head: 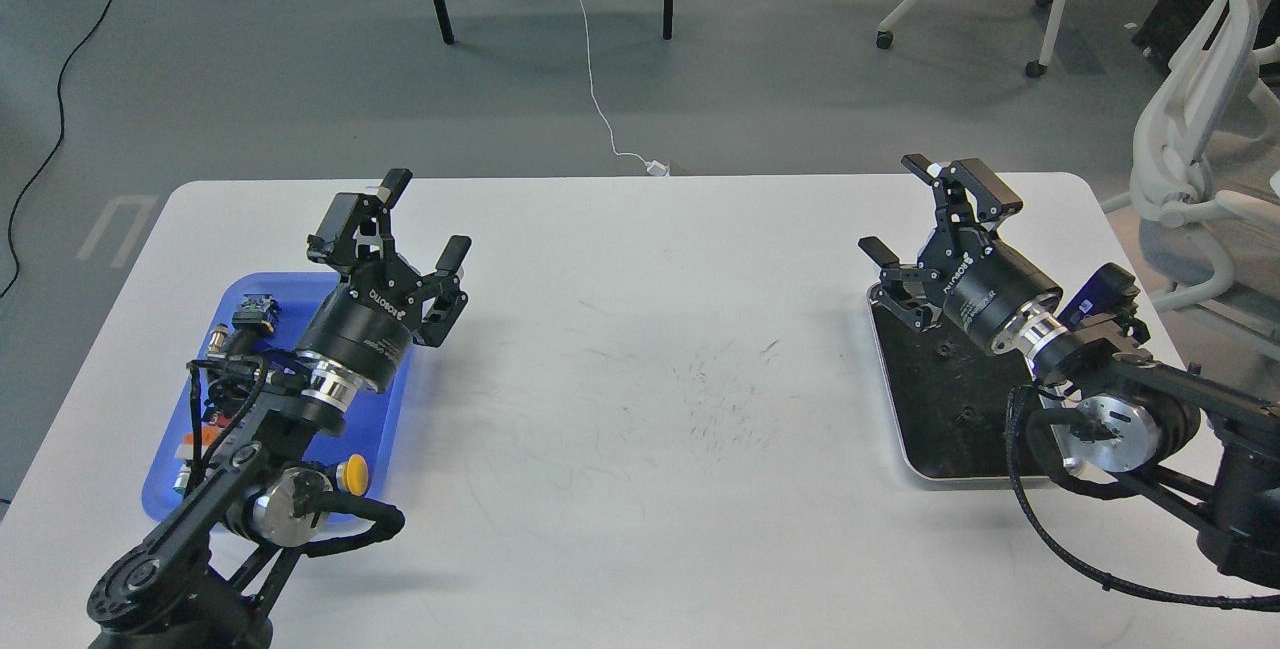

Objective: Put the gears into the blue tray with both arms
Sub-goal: 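Move the right gripper down over the dark metal tray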

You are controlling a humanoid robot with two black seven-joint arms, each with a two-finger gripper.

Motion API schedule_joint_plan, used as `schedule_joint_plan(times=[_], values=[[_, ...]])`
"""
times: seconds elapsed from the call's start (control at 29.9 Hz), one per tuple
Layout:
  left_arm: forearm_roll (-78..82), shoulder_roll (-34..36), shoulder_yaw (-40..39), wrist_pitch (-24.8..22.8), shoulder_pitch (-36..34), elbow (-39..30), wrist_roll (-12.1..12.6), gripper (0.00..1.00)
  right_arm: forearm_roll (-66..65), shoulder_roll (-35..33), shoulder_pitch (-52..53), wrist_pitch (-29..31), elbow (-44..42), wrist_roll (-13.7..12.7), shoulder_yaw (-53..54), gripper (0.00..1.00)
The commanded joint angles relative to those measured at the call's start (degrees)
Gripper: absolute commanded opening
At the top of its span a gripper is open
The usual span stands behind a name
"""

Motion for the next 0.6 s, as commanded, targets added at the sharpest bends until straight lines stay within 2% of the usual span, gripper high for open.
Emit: schedule_joint_plan(times=[0.0,0.37,0.54,0.57], values=[[0.0,-0.08,0.17,-0.1,0.01,0.0,0.09,0.98,-0.11,0.14,-0.01,0.0,-0.09,0.0,-0.01,0.99],[0.17,-0.34,1.05,0.16,-0.96,0.53,0.0,0.98,-2.22,-0.39,0.69,0.35,0.18,0.0,-0.1,0.99],[0.0,0.71,1.05,0.07,-0.96,0.18,-0.17,0.98,-10.56,-5.57,3.24,0.88,2.46,0.0,-0.18,0.99],[0.08,0.71,1.05,0.16,-1.05,0.17,-0.26,0.98,-15.71,-8.01,4.46,0.97,3.42,0.0,-0.44,0.99]])
